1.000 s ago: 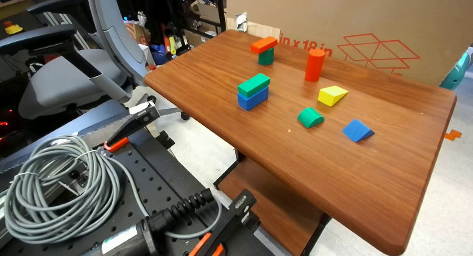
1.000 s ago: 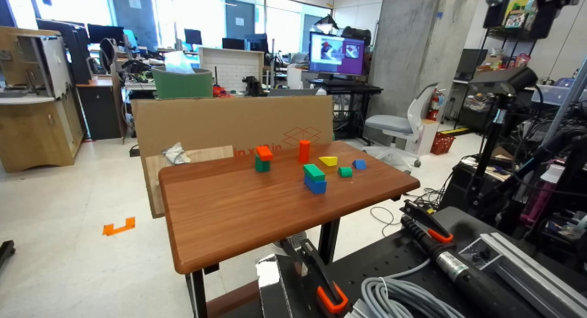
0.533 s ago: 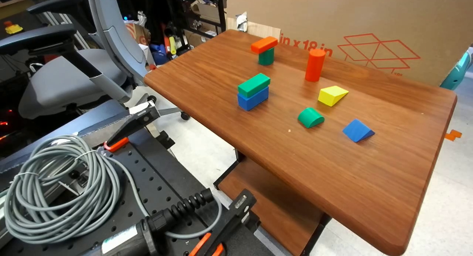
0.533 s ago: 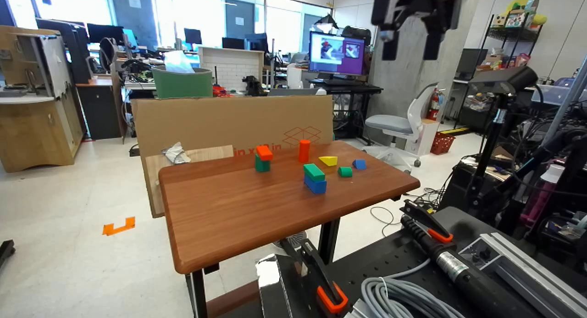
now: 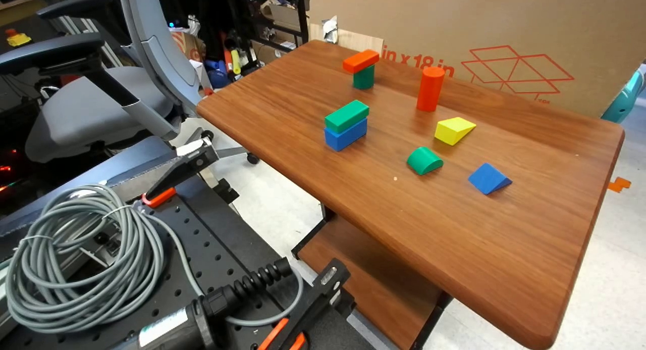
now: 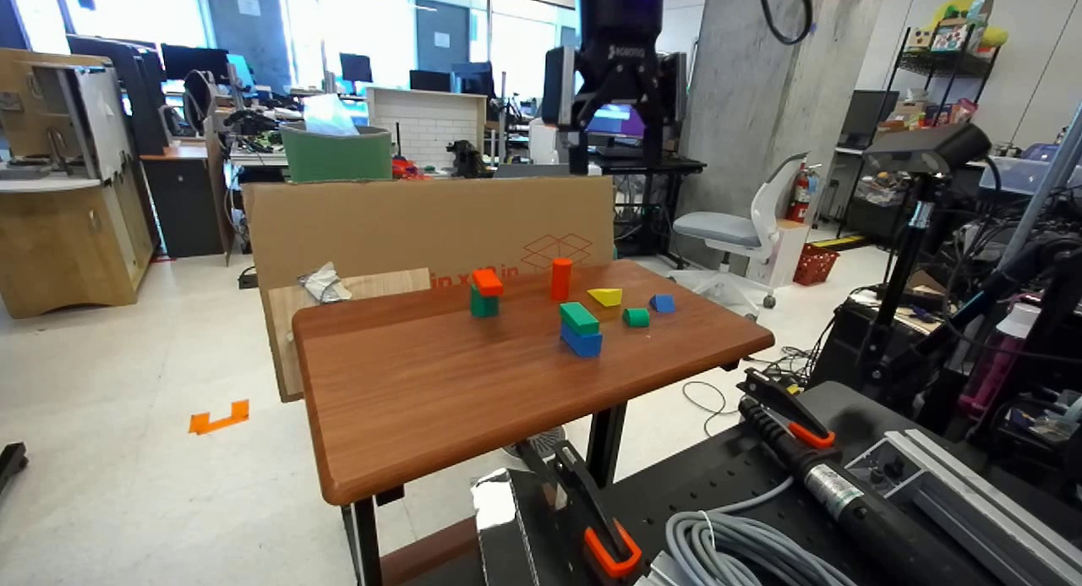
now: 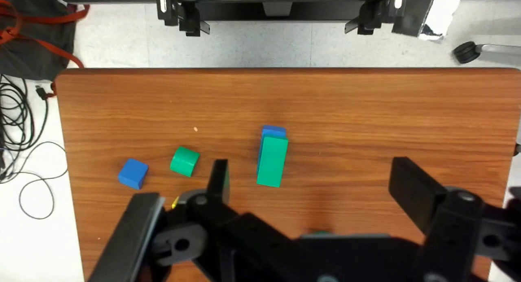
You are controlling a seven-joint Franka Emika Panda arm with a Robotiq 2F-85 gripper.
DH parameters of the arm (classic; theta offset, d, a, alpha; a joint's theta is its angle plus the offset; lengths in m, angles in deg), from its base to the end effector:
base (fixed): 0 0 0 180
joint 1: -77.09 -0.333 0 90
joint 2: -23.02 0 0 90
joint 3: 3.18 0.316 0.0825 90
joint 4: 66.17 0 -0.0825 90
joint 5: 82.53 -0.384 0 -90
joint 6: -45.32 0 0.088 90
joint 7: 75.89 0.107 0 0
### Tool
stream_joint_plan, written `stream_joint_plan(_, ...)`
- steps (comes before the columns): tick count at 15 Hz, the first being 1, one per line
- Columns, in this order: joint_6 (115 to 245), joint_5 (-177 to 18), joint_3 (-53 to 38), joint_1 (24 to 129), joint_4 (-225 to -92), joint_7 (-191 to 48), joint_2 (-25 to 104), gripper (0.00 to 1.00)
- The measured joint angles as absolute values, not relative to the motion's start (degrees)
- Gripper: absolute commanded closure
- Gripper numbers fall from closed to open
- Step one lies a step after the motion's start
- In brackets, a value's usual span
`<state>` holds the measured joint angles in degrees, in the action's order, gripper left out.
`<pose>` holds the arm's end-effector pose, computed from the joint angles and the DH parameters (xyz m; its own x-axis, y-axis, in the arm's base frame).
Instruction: Move the orange object
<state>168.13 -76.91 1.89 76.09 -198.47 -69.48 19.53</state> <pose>0.4882 0.0478 0.3615 0.9942 0.0463 -0.0973 0.0554 -0.9941 0.0931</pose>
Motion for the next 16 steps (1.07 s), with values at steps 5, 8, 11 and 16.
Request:
stream_joint_plan(5,168.04,-75.92,1.97,74.74,-187.43,-63.29,32.3,0.0)
stream_joint_plan(8,167.56,-75.92,1.75,73.53,-180.52,-60.77,38.6,0.0)
stream_joint_plan(11,164.89,-75.98,1.59,72.16,-173.69,-58.91,44.15,0.0)
stream_joint_plan(16,163.73,-75.93,0.59,70.17,-165.71,-57.43,50.89,0.0)
